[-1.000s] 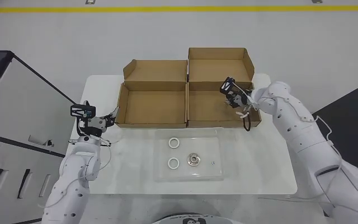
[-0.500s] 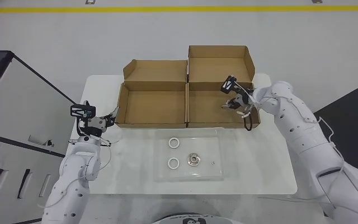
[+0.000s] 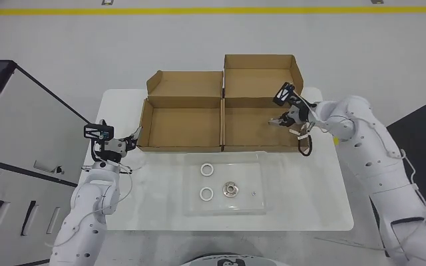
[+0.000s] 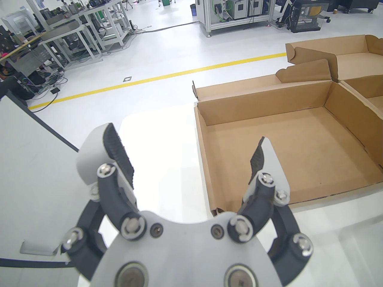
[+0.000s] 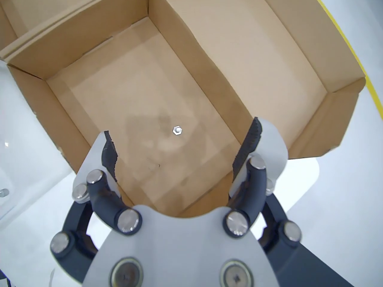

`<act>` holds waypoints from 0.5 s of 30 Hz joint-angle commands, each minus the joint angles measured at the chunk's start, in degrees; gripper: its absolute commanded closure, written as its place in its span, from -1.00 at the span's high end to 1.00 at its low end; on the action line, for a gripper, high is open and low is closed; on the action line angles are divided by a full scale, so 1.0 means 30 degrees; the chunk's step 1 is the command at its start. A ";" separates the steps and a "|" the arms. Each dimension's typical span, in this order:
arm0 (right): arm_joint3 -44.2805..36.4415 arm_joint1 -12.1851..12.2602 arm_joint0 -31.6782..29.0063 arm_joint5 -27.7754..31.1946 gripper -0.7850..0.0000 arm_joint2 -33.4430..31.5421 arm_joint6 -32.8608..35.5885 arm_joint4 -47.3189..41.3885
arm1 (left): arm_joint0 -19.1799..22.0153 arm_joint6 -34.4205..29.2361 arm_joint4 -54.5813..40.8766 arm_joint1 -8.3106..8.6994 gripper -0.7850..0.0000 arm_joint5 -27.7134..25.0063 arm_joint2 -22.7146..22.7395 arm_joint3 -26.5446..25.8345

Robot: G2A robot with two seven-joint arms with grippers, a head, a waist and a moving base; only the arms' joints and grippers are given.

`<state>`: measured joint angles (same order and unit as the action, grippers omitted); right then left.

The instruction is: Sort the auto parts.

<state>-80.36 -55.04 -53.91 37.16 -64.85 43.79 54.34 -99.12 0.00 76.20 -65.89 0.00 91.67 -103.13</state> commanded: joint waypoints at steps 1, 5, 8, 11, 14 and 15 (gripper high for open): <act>-0.1178 0.0201 -0.0695 -0.0089 1.00 -0.0808 0.0421 -0.0758 | 0.0000 0.0000 0.0000 0.0000 1.00 0.0000 0.0000 0.0000; -0.3385 0.0576 -0.1992 0.0025 1.00 -0.2257 0.1240 -0.2045 | 0.0000 0.0000 0.0000 0.0000 1.00 0.0000 0.0000 0.0000; -0.4947 0.0829 -0.2845 0.0472 1.00 -0.3205 0.2015 -0.3278 | 0.0000 0.0000 0.0000 0.0000 1.00 0.0000 0.0000 0.0000; -0.6163 0.1058 -0.3456 0.0898 1.00 -0.4027 0.2859 -0.4444 | 0.0000 0.0000 0.0000 0.0000 1.00 0.0000 0.0000 0.0000; -0.7311 0.1232 -0.3934 0.1372 1.00 -0.4486 0.3535 -0.5458 | 0.0000 0.0000 0.0000 0.0000 1.00 0.0000 0.0000 0.0000; -0.7605 0.1284 -0.4065 0.1456 1.00 -0.4597 0.3755 -0.5730 | 0.0000 0.0000 0.0000 0.0000 1.00 0.0000 0.0000 0.0000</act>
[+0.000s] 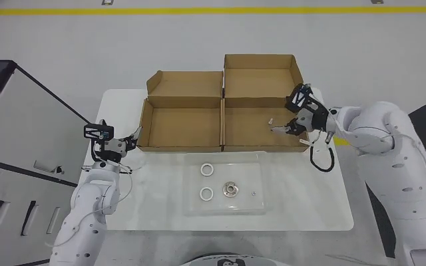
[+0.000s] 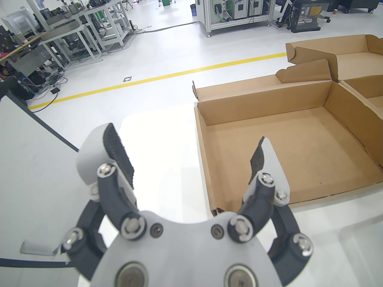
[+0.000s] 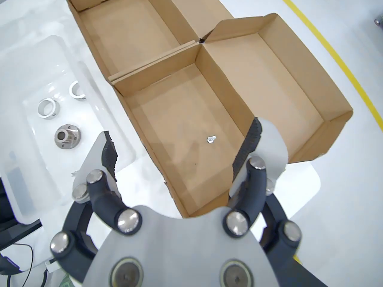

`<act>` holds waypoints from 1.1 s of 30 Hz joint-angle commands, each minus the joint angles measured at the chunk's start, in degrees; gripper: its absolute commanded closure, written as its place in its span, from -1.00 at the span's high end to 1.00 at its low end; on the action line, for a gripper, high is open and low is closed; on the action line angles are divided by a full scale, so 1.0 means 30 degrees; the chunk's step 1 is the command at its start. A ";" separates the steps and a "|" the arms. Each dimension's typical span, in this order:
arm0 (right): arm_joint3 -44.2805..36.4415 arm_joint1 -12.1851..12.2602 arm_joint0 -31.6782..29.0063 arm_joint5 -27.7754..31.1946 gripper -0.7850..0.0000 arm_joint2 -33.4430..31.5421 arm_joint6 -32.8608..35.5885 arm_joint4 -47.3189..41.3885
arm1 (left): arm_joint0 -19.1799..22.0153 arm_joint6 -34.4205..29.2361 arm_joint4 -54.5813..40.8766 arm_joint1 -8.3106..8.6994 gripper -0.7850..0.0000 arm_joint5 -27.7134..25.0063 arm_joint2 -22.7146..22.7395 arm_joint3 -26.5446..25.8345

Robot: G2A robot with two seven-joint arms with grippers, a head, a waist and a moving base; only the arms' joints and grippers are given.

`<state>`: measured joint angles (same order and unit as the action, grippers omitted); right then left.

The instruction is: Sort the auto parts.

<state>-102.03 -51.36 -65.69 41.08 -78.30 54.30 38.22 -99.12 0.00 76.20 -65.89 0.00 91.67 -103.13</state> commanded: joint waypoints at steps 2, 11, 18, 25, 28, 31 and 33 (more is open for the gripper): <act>-0.1043 0.0149 -0.0336 0.0458 1.00 -0.0219 0.0649 -0.0982 | 0.0000 0.0000 0.0000 0.0000 1.00 0.0000 0.0000 0.0000; -0.2988 0.0687 -0.0367 0.1061 1.00 0.1087 0.1907 -0.2818 | 0.0000 0.0000 0.0000 0.0000 1.00 0.0000 0.0000 0.0000; -0.3571 0.1607 0.1505 0.0598 1.00 0.4438 0.2373 -0.3142 | 0.0000 0.0000 0.0000 0.0000 1.00 0.0000 0.0000 0.0000; -0.3385 0.2756 0.4754 -0.0268 1.00 0.8889 0.3240 -0.3862 | 0.0000 0.0000 0.0000 0.0000 1.00 0.0000 0.0000 0.0000; -0.3222 0.3231 0.6283 -0.0545 1.00 1.0766 0.3517 -0.4422 | 0.0000 0.0000 0.0000 0.0000 1.00 0.0000 0.0000 0.0000; -0.2992 0.3636 0.7793 -0.0737 1.00 1.2558 0.3710 -0.4929 | 0.0000 0.0000 0.0000 0.0000 1.00 0.0000 0.0000 0.0000; -0.2879 0.3847 0.8761 -0.0783 1.00 1.3780 0.3755 -0.5160 | 0.0000 0.0000 0.0000 0.0000 1.00 0.0000 0.0000 0.0000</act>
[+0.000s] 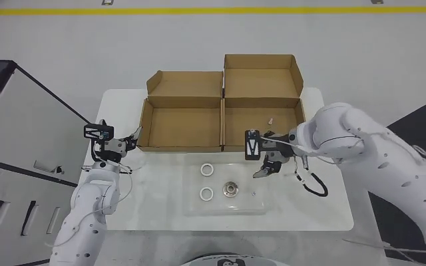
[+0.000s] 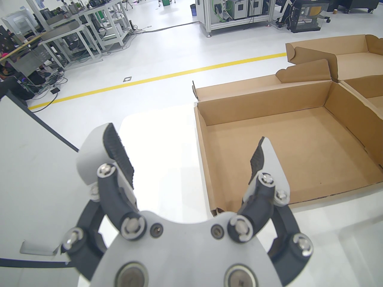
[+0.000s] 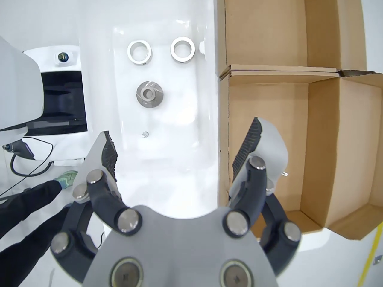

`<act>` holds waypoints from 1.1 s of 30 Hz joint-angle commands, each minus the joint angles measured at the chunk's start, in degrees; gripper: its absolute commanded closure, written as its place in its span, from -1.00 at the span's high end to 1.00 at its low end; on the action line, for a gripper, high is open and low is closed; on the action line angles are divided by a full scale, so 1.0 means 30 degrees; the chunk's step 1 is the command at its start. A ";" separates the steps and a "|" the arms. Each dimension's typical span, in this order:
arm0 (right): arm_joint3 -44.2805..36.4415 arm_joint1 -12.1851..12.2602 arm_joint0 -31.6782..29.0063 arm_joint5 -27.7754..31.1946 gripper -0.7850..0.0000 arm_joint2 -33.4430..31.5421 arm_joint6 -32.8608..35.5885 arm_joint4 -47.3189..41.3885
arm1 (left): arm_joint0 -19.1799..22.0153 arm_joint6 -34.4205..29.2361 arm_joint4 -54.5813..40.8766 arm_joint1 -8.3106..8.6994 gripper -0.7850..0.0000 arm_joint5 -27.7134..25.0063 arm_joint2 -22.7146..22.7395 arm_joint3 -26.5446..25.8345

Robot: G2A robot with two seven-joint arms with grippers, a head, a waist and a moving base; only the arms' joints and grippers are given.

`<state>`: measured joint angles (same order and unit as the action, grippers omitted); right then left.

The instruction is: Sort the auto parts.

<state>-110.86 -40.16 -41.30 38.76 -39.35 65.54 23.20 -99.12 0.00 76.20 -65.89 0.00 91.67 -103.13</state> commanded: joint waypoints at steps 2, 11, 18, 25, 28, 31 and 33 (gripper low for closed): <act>0.0221 0.0268 0.1584 -0.0020 1.00 0.1954 0.0019 -0.0530 | 0.0000 0.0000 0.0000 0.0000 1.00 0.0000 0.0000 0.0000; 0.1203 0.0169 0.5111 -0.0165 1.00 0.6376 0.0161 -0.2276 | 0.0000 0.0000 0.0000 0.0000 1.00 0.0000 0.0000 0.0000; 0.1832 -0.0683 0.6576 -0.0460 1.00 0.8665 0.0454 -0.3110 | 0.0000 0.0000 0.0000 0.0000 1.00 0.0000 0.0000 0.0000; 0.2026 -0.1452 0.6991 -0.1114 1.00 0.9872 0.1109 -0.3597 | 0.0000 0.0000 0.0000 0.0000 1.00 0.0000 0.0000 0.0000; 0.2039 -0.1697 0.6735 -0.1410 1.00 0.9872 0.1405 -0.3410 | 0.0000 0.0000 0.0000 0.0000 1.00 0.0000 0.0000 0.0000; 0.1950 -0.1879 0.6485 -0.1801 1.00 0.9872 0.1797 -0.3179 | 0.0000 0.0000 0.0000 0.0000 1.00 0.0000 0.0000 0.0000; 0.1970 -0.1963 0.6275 -0.2009 1.00 0.9872 0.2006 -0.2957 | 0.0000 0.0000 0.0000 0.0000 1.00 0.0000 0.0000 0.0000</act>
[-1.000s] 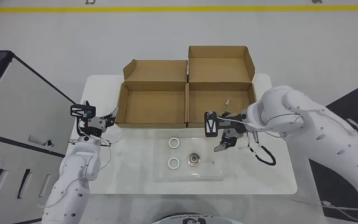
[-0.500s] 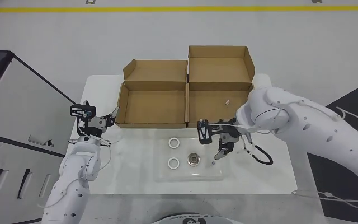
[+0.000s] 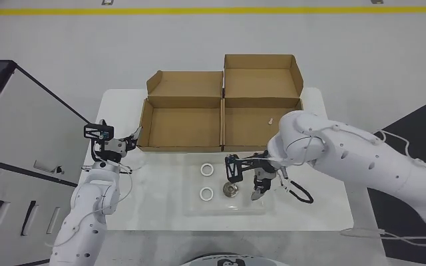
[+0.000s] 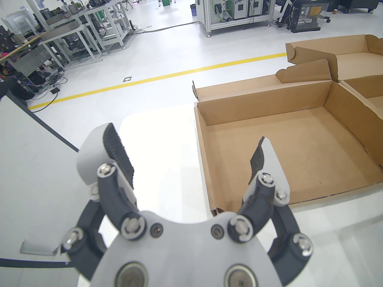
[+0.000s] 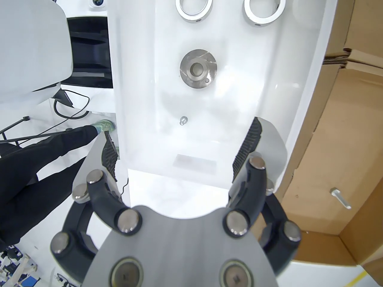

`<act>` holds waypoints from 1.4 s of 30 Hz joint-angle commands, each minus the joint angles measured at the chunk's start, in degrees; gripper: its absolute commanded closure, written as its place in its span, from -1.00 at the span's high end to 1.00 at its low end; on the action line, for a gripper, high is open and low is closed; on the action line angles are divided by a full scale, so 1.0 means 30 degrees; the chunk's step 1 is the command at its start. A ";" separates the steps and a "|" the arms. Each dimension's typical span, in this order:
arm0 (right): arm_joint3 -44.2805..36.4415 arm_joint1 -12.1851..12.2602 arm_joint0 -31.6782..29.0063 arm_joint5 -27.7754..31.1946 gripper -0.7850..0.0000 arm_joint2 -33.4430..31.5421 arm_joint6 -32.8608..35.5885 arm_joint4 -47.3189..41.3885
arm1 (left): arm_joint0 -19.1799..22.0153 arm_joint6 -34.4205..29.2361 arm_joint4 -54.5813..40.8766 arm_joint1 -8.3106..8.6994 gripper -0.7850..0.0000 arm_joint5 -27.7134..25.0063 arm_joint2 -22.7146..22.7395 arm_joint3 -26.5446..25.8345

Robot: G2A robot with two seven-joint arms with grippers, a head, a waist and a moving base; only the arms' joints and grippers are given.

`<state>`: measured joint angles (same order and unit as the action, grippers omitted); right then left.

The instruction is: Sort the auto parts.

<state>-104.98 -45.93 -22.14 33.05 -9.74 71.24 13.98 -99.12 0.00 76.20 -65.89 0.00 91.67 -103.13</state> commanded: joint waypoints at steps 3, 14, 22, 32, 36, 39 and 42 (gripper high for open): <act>-0.0043 -0.0150 -0.0308 -0.0349 1.00 0.0001 0.0351 0.0299 | 0.0000 0.0000 0.0000 0.0000 1.00 0.0000 0.0000 0.0000; -0.0193 -0.0542 -0.0971 -0.1316 1.00 0.0001 0.1323 0.1045 | 0.0000 0.0000 0.0000 0.0000 1.00 0.0000 0.0000 0.0000; -0.0393 -0.0781 -0.1478 -0.2322 1.00 0.0001 0.2333 0.1504 | 0.0000 0.0000 0.0000 0.0000 1.00 0.0000 0.0000 0.0000; 0.0088 -0.1033 -0.1282 -0.2471 0.69 0.0001 0.2481 0.1955 | 0.0000 0.0000 0.0000 0.0000 1.00 0.0000 0.0000 0.0000; 0.0292 -0.1140 -0.1236 -0.2422 0.56 0.0001 0.2433 0.2214 | 0.0000 0.0000 0.0000 0.0000 1.00 0.0000 0.0000 0.0000; 0.0345 -0.1227 -0.1264 -0.2422 0.51 0.0001 0.2433 0.2299 | 0.0000 0.0000 0.0000 0.0000 1.00 0.0000 0.0000 0.0000; 0.0509 -0.1304 -0.1539 -0.2395 0.44 0.0001 0.2407 0.2604 | 0.0000 0.0000 0.0000 0.0000 1.00 0.0000 0.0000 0.0000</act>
<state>-103.70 -49.76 -26.41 25.82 -9.74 78.50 21.41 -99.12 0.00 76.20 -65.89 0.00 91.67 -103.13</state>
